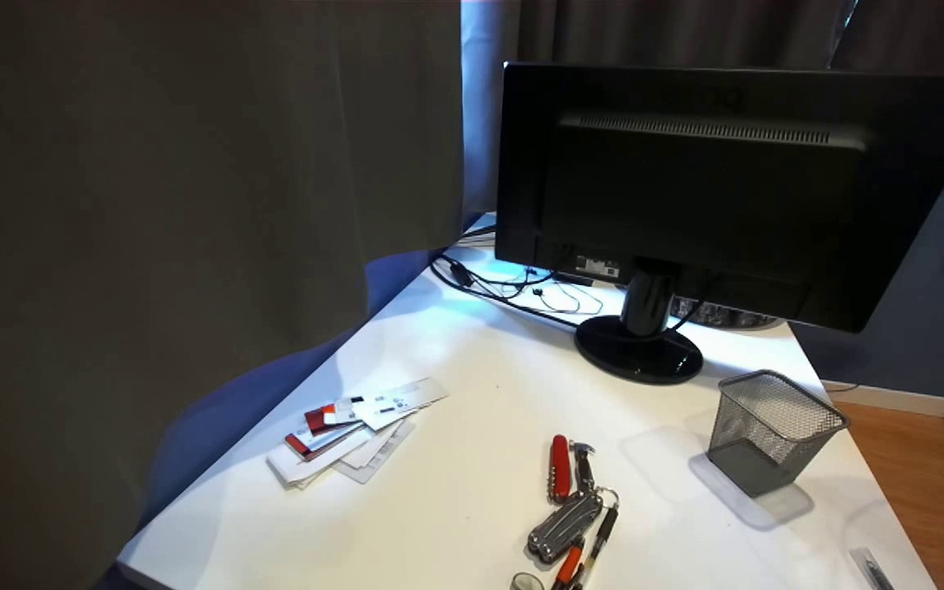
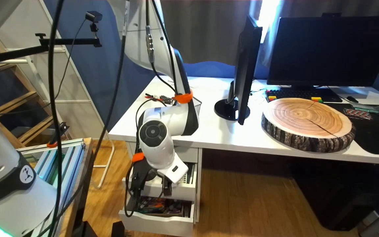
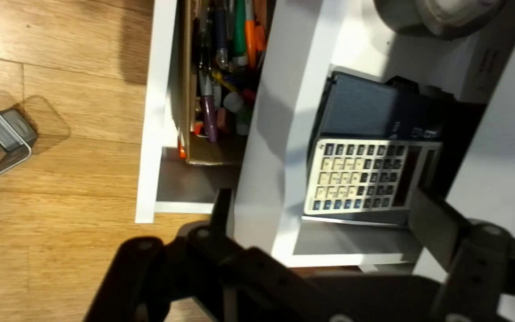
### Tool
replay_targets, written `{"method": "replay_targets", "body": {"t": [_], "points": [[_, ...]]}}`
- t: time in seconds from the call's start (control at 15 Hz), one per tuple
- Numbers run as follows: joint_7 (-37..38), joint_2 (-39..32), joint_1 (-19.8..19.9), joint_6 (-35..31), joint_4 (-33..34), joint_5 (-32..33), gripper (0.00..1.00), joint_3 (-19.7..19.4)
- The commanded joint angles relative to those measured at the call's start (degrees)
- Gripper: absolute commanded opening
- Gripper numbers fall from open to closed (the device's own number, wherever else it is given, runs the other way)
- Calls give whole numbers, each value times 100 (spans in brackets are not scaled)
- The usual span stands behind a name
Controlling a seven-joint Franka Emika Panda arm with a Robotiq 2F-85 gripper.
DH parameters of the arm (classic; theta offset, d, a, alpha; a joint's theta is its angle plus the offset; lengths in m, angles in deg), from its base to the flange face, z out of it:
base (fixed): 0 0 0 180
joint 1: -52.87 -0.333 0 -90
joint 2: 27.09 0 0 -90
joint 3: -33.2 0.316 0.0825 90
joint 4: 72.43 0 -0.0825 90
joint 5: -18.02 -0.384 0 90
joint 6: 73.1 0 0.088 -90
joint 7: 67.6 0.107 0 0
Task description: Open the second top drawer and put the green pen in it, then close the drawer
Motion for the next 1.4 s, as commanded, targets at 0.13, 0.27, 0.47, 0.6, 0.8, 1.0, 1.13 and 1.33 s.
{"method": "replay_targets", "body": {"t": [0.13, 0.27, 0.47, 0.6, 0.8, 1.0, 1.13, 1.33], "points": [[474, 1521, -58, -232, -894, 784, 100, 488], [562, 1946, -102, -299, -1042, 917, 100, 687], [986, 2408, -127, -497, -1148, 1204, 100, 1076], [1314, 2564, -215, -768, -1103, 1316, 100, 1344], [1761, 2585, -377, -1171, -958, 1436, 100, 1732], [2003, 2414, -588, -1685, -713, 1411, 100, 2005], [2021, 2320, -733, -2014, -549, 1339, 100, 2093], [1954, 2167, -911, -2456, -314, 1287, 100, 2105]]}}
